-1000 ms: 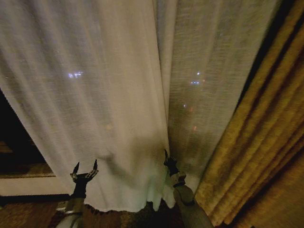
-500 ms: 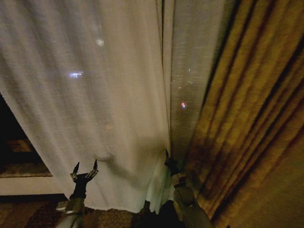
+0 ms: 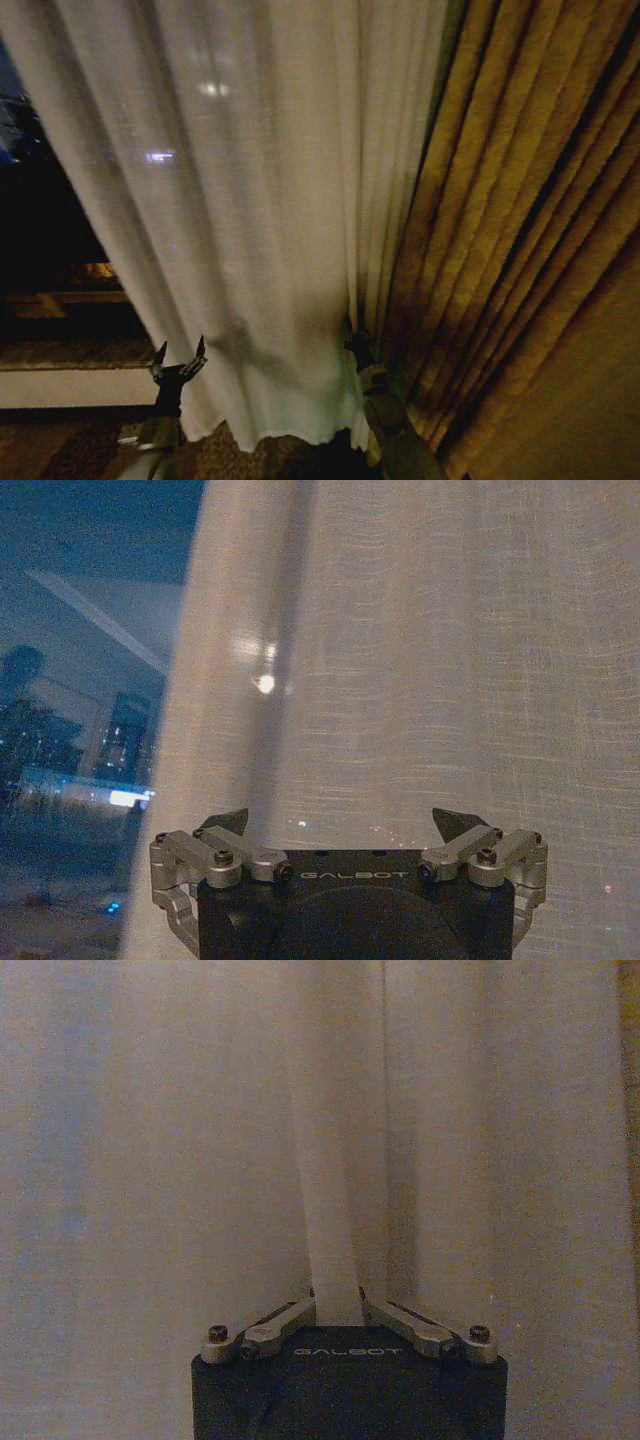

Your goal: Open the curtains by pulling them apart, changing their state from closed to fully open.

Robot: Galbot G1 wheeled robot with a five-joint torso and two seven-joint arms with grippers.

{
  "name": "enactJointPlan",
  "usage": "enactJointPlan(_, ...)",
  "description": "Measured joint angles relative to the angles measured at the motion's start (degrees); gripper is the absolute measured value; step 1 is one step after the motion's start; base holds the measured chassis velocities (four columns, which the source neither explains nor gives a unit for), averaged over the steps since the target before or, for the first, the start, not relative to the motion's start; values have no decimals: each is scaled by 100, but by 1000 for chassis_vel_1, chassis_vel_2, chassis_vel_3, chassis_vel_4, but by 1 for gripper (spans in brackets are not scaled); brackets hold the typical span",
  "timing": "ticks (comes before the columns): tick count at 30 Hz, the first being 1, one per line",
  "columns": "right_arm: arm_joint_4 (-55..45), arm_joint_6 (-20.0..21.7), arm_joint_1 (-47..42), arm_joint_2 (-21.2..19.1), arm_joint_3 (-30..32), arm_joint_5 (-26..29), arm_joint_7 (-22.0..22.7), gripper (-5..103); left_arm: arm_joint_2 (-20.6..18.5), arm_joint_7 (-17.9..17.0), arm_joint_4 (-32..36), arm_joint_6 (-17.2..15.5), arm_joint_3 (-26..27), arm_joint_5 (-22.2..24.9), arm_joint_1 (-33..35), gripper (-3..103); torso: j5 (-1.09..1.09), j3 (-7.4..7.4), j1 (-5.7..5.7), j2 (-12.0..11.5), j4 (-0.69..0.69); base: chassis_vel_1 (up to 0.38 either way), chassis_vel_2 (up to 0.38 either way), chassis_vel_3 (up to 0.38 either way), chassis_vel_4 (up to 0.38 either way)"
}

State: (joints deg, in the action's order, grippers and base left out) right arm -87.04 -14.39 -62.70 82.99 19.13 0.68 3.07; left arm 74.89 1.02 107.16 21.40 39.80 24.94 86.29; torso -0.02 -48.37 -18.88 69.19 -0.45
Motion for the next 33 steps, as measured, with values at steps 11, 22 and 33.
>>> enactJointPlan(11, 742, 529, 578, -332, 486, 286, 1192, 0, 2, 0, 0, 0, -2, 0, 0, 100, 0, 0, 0, 0, 1, 0, 0, 0, 0)
enactJointPlan(22, 640, 1165, 645, -741, 979, 367, 2134, 0, 2, 0, 0, 0, -4, 0, 0, 100, 2, -1, 0, 0, -1, 0, 0, 0, 0)
enactJointPlan(33, 193, 1144, 326, -752, 834, 456, 2014, 0, 2, 0, 0, 0, -4, 0, 0, 100, 2, 0, 0, 0, -1, 0, 0, 0, 0)
